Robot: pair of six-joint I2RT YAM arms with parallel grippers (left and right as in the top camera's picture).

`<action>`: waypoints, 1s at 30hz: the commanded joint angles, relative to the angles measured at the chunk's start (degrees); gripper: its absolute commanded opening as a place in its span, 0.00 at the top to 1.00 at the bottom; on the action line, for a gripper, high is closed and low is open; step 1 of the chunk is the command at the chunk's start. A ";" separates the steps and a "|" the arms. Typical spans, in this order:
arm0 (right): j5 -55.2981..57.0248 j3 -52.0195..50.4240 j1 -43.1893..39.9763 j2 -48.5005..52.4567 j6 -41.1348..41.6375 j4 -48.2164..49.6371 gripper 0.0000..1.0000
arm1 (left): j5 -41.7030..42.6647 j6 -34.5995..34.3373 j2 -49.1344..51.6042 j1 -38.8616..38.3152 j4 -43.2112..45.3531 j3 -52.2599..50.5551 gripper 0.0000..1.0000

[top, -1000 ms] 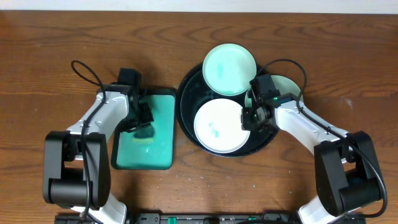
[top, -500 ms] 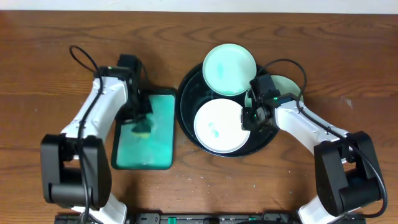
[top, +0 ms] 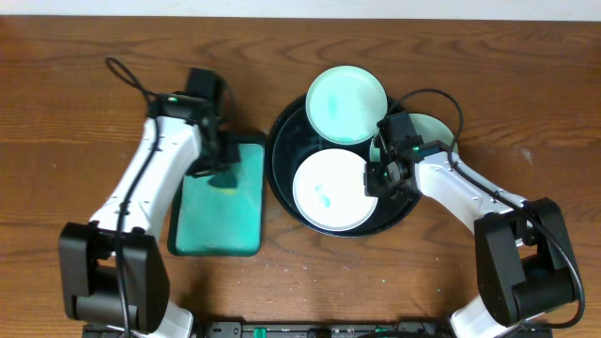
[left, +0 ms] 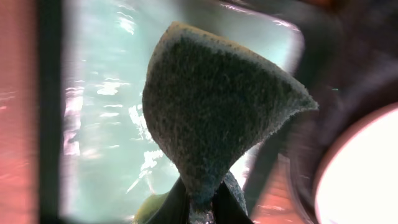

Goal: Clean dirty plates on tray and stack at the side
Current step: 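Grasp the green sponge from the soapy tray with the left gripper, then scrub the white plate with the sponge while right gripper holds it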

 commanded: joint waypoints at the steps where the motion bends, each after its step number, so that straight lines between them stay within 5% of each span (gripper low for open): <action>1: 3.02 -0.50 -0.39 1.95 -0.87 0.85 0.99 | 4.70 -4.20 1.18 -7.74 3.39 0.39 0.93; 10: 3.02 -0.50 -0.39 1.95 -0.87 0.59 0.99 | 5.09 -19.02 9.11 -24.70 15.17 0.39 0.93; 17: 3.02 -0.55 -0.39 1.95 -0.87 0.57 0.99 | 17.49 -19.89 18.99 -27.63 27.39 0.39 0.93; 23: 2.99 -0.55 -0.39 1.95 -0.87 0.28 0.99 | 13.70 -23.78 23.65 -25.59 24.52 0.39 0.93; 30: 2.99 -0.55 -0.37 1.95 -0.85 0.39 0.99 | 0.63 -24.81 23.23 -22.32 10.84 4.79 0.93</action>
